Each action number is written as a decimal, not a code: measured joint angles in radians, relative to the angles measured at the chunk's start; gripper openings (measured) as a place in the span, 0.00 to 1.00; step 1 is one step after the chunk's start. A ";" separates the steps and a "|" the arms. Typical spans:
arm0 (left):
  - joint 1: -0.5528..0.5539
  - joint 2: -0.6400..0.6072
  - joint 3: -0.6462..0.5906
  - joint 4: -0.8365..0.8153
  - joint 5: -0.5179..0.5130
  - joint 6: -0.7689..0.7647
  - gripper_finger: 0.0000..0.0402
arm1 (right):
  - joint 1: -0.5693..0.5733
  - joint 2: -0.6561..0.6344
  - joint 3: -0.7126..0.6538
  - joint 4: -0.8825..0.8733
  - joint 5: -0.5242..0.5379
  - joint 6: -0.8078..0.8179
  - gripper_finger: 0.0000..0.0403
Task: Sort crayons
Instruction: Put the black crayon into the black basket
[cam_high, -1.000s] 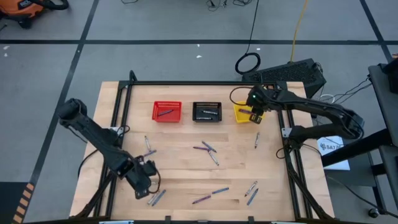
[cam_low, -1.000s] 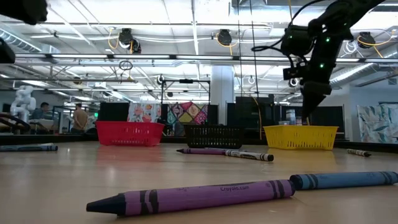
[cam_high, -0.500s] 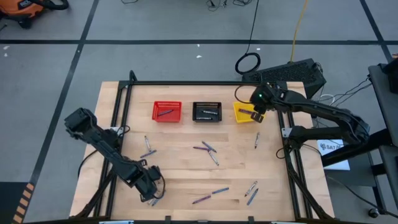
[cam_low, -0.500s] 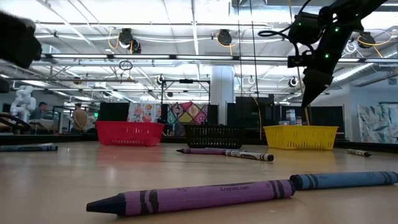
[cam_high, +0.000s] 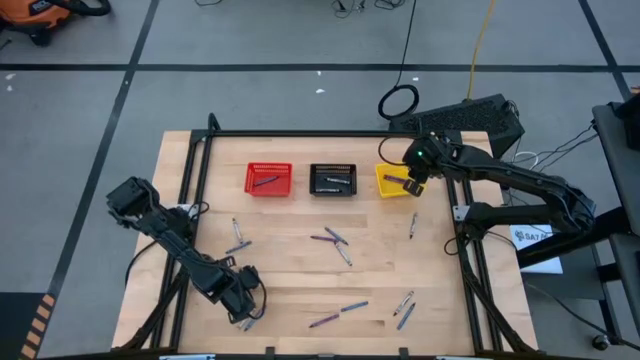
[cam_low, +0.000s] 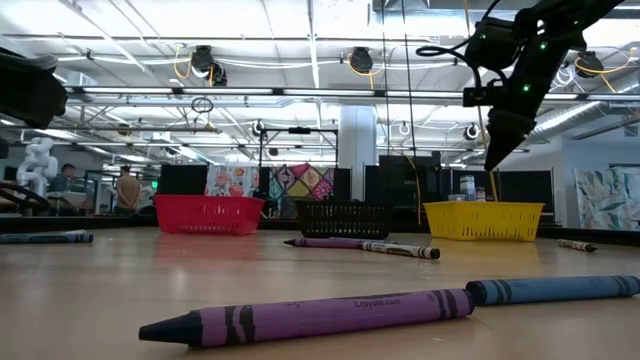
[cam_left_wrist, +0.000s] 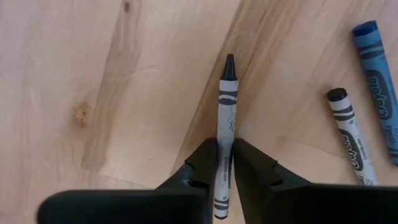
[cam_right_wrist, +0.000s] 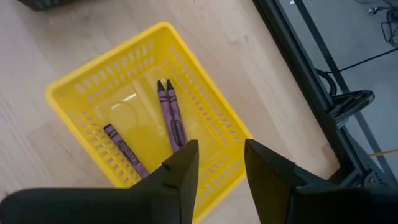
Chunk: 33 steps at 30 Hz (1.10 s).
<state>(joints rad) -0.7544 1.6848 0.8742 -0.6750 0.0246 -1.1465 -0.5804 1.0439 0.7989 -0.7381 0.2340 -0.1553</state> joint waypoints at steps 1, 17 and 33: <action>0.000 0.000 0.000 0.000 0.000 0.000 0.07 | 0.000 0.000 0.000 0.000 0.000 0.010 0.29; 0.054 -0.063 0.089 -0.074 -0.064 0.089 0.02 | 0.000 0.000 0.000 0.001 0.000 0.013 0.29; 0.440 -0.097 0.175 -0.056 -0.183 0.649 0.02 | 0.000 0.000 0.000 0.000 -0.001 0.013 0.29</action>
<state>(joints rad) -0.3144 1.5883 1.0492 -0.7315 -0.1582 -0.4976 -0.5804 1.0439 0.7986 -0.7376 0.2334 -0.1425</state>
